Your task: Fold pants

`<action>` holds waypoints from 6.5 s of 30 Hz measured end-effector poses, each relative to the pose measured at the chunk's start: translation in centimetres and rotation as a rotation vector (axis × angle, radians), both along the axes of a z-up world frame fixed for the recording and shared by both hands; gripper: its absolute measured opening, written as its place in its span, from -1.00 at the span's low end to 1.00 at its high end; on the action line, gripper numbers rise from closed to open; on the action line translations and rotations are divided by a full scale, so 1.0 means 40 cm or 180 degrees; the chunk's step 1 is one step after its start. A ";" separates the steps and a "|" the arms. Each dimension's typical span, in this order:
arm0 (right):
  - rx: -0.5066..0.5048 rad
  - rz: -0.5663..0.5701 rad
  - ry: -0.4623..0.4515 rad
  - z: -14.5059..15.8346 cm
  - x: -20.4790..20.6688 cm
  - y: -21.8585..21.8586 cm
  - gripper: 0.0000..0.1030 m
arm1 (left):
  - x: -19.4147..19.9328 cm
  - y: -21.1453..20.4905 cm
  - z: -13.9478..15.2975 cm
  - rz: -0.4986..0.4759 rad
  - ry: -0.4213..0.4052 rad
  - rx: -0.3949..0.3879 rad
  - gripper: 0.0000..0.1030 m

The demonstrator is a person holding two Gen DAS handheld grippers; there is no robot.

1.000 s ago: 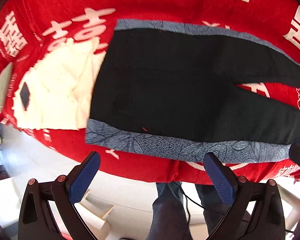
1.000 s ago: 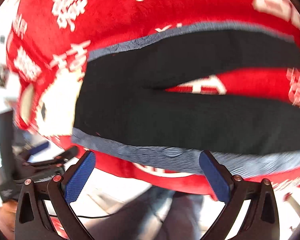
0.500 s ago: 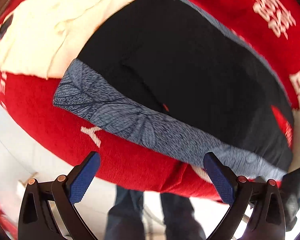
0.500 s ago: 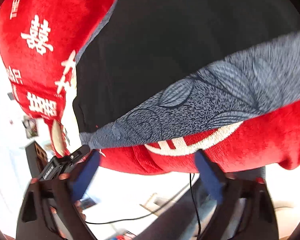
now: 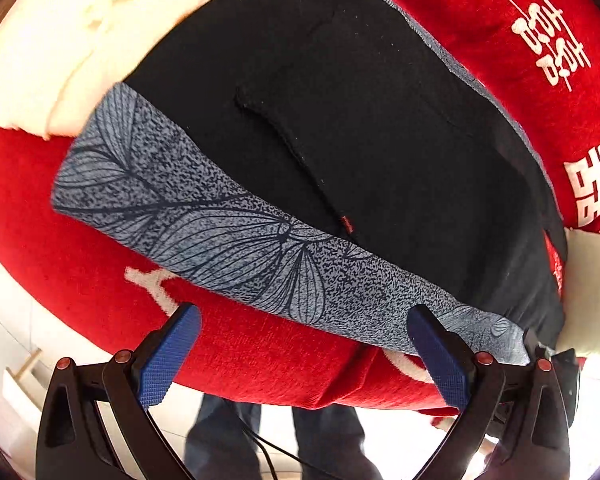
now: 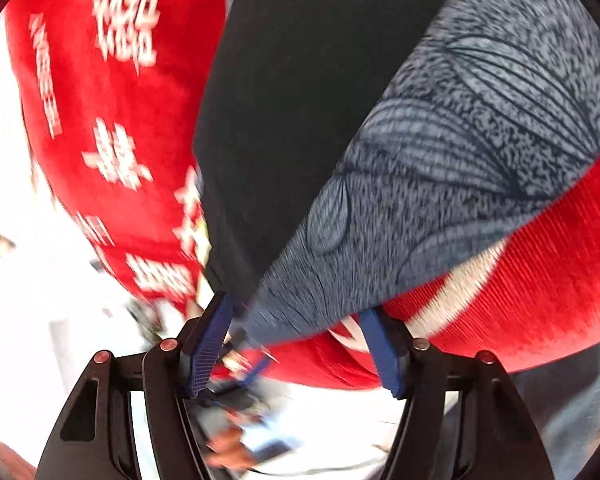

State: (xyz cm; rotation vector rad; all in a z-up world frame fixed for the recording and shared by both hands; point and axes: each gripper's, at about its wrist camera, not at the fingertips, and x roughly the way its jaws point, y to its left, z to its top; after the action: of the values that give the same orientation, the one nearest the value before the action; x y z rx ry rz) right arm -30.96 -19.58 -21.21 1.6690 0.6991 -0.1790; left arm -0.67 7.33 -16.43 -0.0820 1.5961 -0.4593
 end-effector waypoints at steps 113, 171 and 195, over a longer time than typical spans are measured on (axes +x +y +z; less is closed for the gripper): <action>-0.1114 0.0823 0.1134 0.211 -0.337 -0.564 -0.95 | -0.313 -1.106 0.003 -0.1971 0.0001 -0.0067 -0.31; -0.2612 0.1889 0.1537 0.192 0.232 -1.126 -0.29 | 0.072 -1.378 -0.068 -0.0790 -0.1374 0.1097 0.77; -0.1347 0.1713 0.0673 0.260 0.124 -0.714 -0.09 | 0.115 -0.817 0.057 -0.0465 -0.1367 0.1648 0.78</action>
State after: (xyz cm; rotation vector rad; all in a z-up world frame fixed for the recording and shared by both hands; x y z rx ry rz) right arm -25.99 -48.15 -10.83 1.0259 1.1569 -0.1078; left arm 3.94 -25.36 -14.14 0.4983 1.2547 -0.1473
